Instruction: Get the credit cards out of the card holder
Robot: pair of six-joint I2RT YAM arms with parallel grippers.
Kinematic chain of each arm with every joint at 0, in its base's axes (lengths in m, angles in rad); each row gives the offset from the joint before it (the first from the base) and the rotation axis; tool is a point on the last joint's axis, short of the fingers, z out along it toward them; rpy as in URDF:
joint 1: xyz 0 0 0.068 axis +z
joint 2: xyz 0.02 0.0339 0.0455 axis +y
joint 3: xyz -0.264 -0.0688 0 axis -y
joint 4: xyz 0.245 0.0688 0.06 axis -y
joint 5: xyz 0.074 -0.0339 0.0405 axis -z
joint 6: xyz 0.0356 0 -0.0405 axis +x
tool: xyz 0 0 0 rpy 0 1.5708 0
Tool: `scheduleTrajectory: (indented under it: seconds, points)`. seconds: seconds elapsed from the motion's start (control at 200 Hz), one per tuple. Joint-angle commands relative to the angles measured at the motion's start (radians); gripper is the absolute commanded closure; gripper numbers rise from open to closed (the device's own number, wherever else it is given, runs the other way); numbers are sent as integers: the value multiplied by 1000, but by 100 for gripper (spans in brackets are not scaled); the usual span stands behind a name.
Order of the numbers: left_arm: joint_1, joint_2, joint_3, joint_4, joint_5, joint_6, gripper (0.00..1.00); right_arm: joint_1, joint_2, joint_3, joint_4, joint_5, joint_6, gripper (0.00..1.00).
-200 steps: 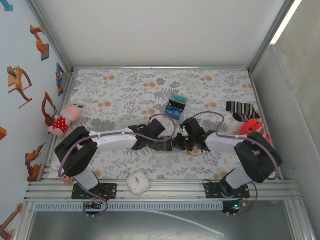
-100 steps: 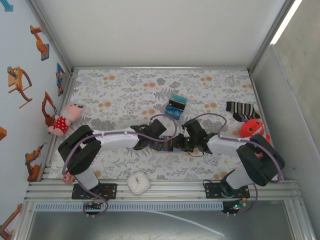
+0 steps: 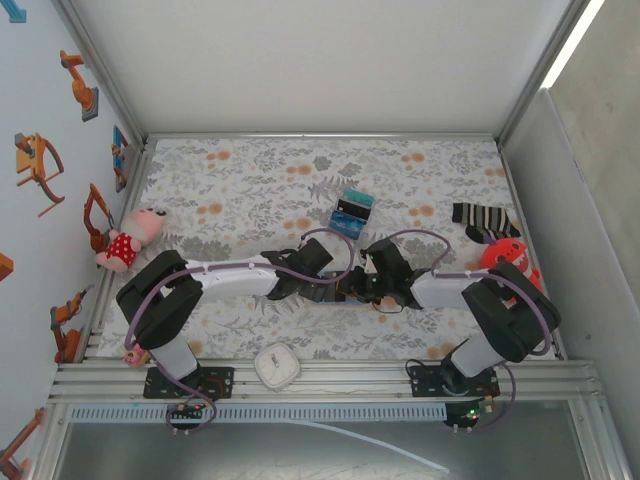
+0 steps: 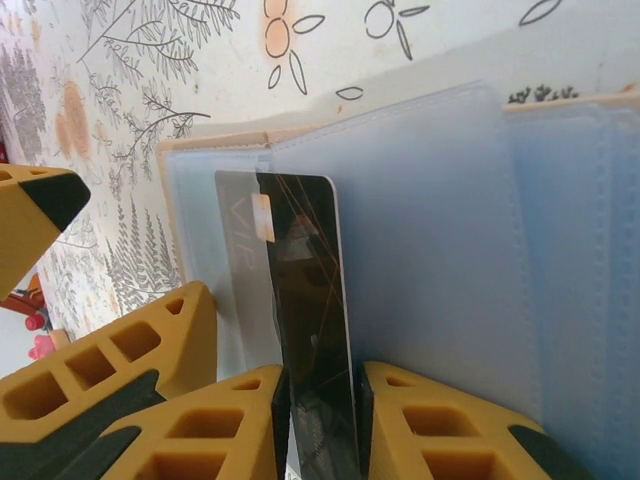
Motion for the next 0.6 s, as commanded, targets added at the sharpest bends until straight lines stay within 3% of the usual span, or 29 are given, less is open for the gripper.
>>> scheduleTrajectory:
  seconds: [0.0,0.08,0.17,0.295,0.596]
  points:
    - [-5,39,-20,-61,23,-2,3,-9,-2,-22,20,8,14,81]
    - [-5,39,-20,-60,23,-3,3,-14,-12,-25,18,9,11,93]
    - [-5,37,-17,-61,16,-5,3,-17,-26,-30,15,13,6,100]
    - [-3,30,-26,-60,9,-14,3,-22,-60,-27,-36,39,-21,100]
    - [22,8,-39,-56,-18,-2,3,-23,-173,60,-350,167,-160,100]
